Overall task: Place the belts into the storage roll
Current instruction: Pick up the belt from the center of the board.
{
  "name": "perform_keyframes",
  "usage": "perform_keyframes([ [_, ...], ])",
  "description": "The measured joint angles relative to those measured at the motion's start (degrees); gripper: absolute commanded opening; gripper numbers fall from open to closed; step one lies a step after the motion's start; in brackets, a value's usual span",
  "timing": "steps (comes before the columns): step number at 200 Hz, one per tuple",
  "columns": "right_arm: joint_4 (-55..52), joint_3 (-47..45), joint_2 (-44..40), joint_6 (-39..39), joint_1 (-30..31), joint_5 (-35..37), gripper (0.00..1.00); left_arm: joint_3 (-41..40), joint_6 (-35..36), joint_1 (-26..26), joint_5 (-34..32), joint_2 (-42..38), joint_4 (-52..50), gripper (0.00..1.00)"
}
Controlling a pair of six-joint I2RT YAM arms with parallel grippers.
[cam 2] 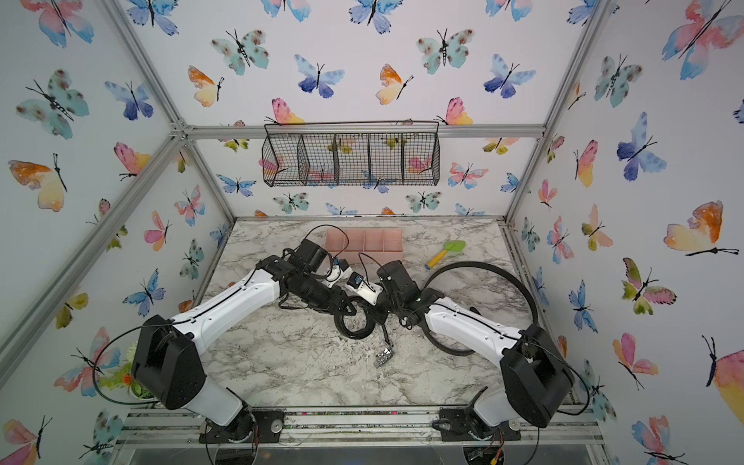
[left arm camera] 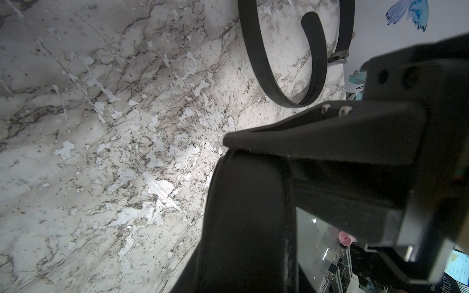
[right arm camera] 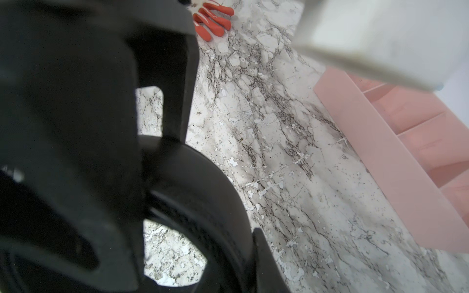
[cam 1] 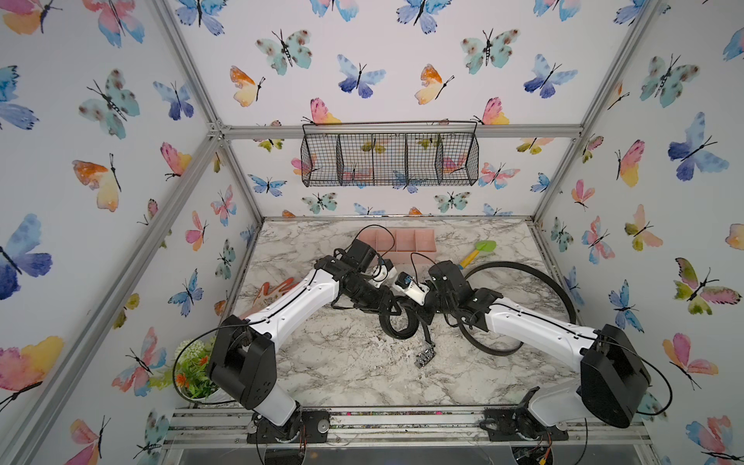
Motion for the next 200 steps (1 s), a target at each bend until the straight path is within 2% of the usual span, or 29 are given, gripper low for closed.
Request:
perform_keyframes([
  [34, 2.8, -1.1, -1.6, 2.9, 0.1, 1.0, 0.18, 0.1, -0.4, -0.4, -1.1, -1.9, 0.5, 0.24],
  [92, 7.3, -1.3, -2.0, 7.4, 0.2, 2.1, 0.27, 3.0, -0.6, -2.7, -8.2, -3.7, -1.2, 0.2],
  [120, 10.0, -2.3, -2.5, 9.7, -0.2, 2.1, 0.35, 4.3, -0.8, -4.3, -12.8, -4.7, -2.2, 0.2],
  [159, 13.8, -3.1, -3.7, 13.5, -1.6, 0.2, 0.48, 4.6, -0.9, -5.3, -15.3, -8.2, -2.0, 0.2],
  [200, 15.9, -3.2, -3.7, 17.3, -2.8, -2.0, 0.53, 4.7, -1.0, -5.9, -17.3, -10.6, -1.6, 0.2],
])
